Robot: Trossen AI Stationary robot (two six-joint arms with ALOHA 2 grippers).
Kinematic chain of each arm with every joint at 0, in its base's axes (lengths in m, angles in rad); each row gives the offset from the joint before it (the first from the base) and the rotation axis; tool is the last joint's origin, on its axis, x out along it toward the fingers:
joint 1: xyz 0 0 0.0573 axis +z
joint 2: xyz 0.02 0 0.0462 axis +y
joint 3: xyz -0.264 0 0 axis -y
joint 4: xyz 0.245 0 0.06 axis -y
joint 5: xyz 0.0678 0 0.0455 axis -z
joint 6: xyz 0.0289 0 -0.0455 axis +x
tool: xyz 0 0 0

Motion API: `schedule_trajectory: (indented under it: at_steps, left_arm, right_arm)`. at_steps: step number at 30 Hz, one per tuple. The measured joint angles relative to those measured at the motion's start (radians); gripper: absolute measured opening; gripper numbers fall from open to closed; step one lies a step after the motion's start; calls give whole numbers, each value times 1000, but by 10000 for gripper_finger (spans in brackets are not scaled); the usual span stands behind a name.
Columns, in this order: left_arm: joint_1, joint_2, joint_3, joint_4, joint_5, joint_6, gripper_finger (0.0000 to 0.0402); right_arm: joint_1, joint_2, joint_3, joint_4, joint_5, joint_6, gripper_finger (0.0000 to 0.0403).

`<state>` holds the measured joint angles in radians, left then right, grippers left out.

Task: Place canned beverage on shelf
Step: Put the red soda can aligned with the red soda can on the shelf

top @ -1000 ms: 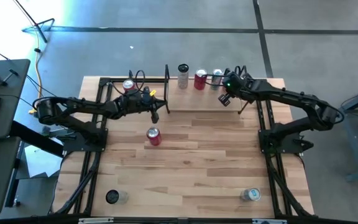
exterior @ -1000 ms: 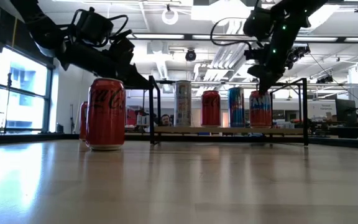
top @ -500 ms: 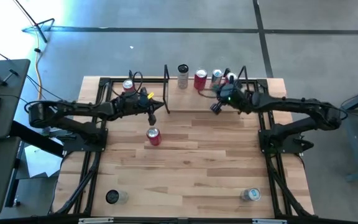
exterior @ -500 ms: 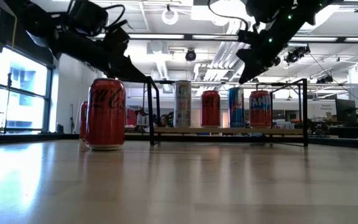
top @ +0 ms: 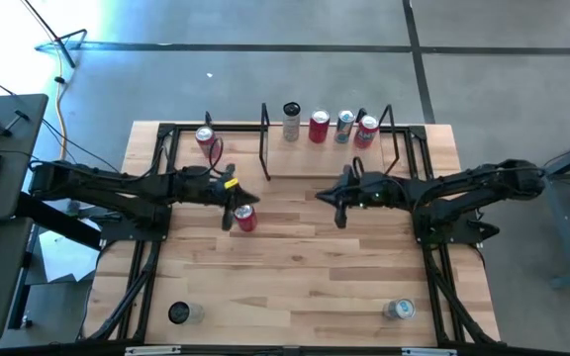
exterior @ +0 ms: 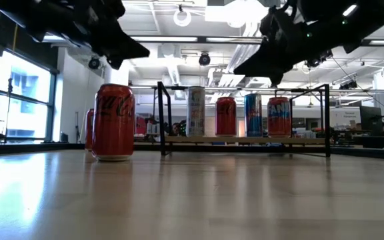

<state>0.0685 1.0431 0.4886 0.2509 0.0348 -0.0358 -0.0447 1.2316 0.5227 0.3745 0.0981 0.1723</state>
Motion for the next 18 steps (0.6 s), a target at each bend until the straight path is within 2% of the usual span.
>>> schedule_trajectory:
  at_steps: [5, 7, 9, 14, 18]
  left_arm:
    - [-37, 2, 33, -78, 104, -169, 1]
    - [-61, 1, 69, -175, 90, -161, 8]
    - [-100, 2, 121, -303, 27, -131, 27]
    - [-184, 8, 252, -586, -157, -106, 111]
    - [-206, 6, 320, -689, -192, -237, 195]
  right_arm:
    - [59, 0, 0, 21, 52, -19, 42]
    - [73, 0, 0, 20, 62, -20, 65]
    - [83, 0, 0, 20, 77, -20, 90]
    - [87, 0, 0, 18, 97, -16, 142]
    - [87, 0, 0, 16, 97, -16, 168]
